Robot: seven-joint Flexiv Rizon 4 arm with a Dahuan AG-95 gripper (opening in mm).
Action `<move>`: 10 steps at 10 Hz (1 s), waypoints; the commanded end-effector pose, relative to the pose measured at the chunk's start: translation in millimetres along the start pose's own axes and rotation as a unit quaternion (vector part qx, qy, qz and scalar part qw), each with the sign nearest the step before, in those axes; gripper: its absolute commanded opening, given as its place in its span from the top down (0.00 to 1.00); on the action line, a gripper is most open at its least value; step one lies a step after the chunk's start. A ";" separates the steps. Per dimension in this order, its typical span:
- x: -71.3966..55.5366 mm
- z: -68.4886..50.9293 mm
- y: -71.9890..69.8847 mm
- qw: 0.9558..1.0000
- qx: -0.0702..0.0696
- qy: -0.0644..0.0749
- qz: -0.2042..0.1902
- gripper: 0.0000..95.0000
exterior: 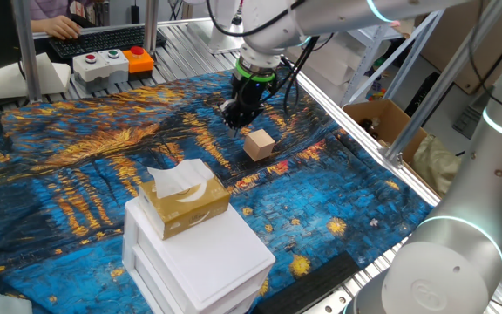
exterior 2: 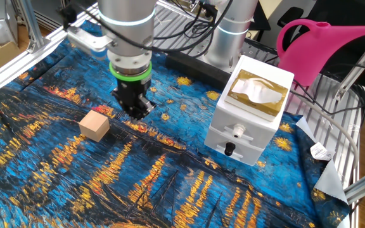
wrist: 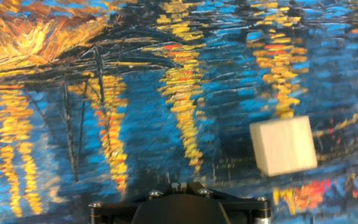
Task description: Approach and touch the side of the small block
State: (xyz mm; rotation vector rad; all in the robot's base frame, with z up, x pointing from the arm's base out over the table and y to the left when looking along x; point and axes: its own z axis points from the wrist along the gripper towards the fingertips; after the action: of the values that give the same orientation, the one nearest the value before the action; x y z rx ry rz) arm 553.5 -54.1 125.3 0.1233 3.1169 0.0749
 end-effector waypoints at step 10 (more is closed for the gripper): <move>-22.7 21.4 -25.5 1.000 0.000 -0.007 -0.029 1.00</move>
State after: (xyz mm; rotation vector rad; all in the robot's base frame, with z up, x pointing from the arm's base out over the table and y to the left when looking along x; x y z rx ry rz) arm 573.7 -80.5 101.4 0.0315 3.1038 0.0715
